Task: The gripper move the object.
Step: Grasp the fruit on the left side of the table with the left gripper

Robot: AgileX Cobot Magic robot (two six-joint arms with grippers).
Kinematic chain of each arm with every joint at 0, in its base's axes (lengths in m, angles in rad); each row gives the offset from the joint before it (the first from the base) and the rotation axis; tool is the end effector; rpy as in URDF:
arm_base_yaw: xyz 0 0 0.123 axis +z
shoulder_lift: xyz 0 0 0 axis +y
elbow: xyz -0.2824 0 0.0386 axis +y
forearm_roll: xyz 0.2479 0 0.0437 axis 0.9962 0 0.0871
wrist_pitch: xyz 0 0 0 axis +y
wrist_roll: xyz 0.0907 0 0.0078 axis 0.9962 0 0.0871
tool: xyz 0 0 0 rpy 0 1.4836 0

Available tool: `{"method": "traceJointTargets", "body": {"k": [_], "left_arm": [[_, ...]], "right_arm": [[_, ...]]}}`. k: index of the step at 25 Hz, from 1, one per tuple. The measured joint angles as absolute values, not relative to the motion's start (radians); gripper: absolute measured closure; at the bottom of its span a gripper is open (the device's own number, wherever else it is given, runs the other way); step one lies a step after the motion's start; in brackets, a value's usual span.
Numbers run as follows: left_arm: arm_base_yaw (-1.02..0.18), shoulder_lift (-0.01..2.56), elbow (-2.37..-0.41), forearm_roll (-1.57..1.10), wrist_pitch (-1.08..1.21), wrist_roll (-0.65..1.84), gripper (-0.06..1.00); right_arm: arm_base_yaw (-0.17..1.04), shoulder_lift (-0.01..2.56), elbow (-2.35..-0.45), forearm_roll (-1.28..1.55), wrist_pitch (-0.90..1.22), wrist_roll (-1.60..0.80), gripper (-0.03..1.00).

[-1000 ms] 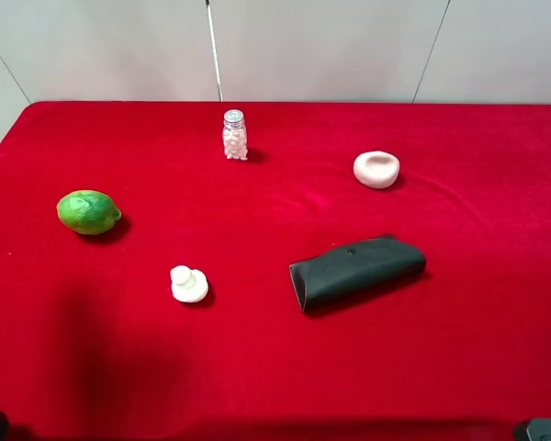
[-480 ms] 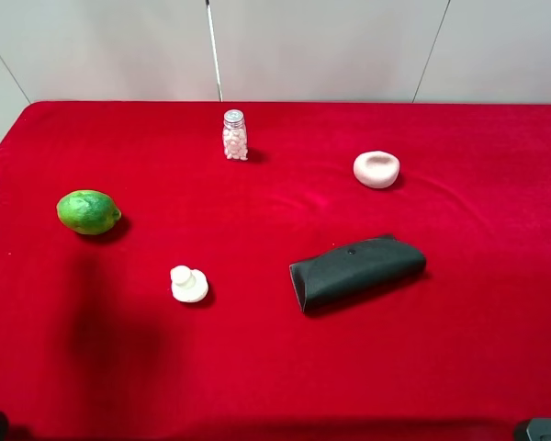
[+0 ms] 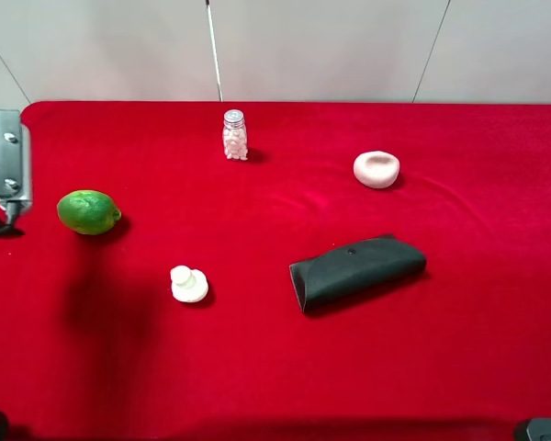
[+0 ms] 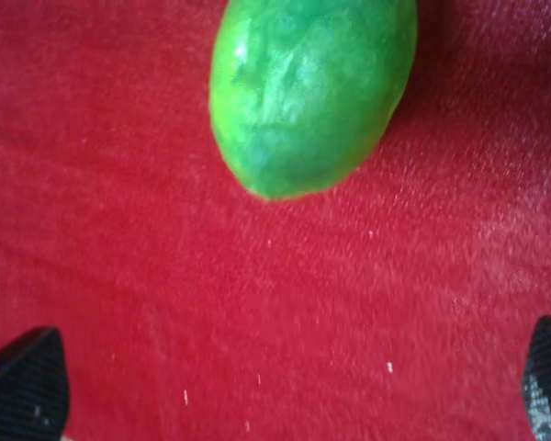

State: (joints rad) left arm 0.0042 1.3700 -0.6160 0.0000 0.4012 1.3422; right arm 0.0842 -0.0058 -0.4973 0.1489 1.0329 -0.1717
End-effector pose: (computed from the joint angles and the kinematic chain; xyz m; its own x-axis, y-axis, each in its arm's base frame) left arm 0.2359 0.0010 0.1897 -0.2027 0.9731 -0.1092 0.8525 0.2302 0.4694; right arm -0.0057 0.0112 0.2794 -0.4016 -0.1283 -0.9068 -0.2376 0.9708 -0.0322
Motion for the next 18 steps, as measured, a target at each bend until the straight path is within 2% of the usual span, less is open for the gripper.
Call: {"method": "traceJointTargets", "body": {"k": [8,18], "left_arm": [[-0.069,1.493,-0.625,0.000,0.281,1.343,-0.02],[-0.155,1.673,-0.717,0.000,0.275,1.343,0.03]], "right_arm": [[0.084,-0.006,-0.497,0.153,1.032,-0.172,0.27],[0.084,-0.006,-0.497,0.153,1.032,-0.172,0.27]]}}
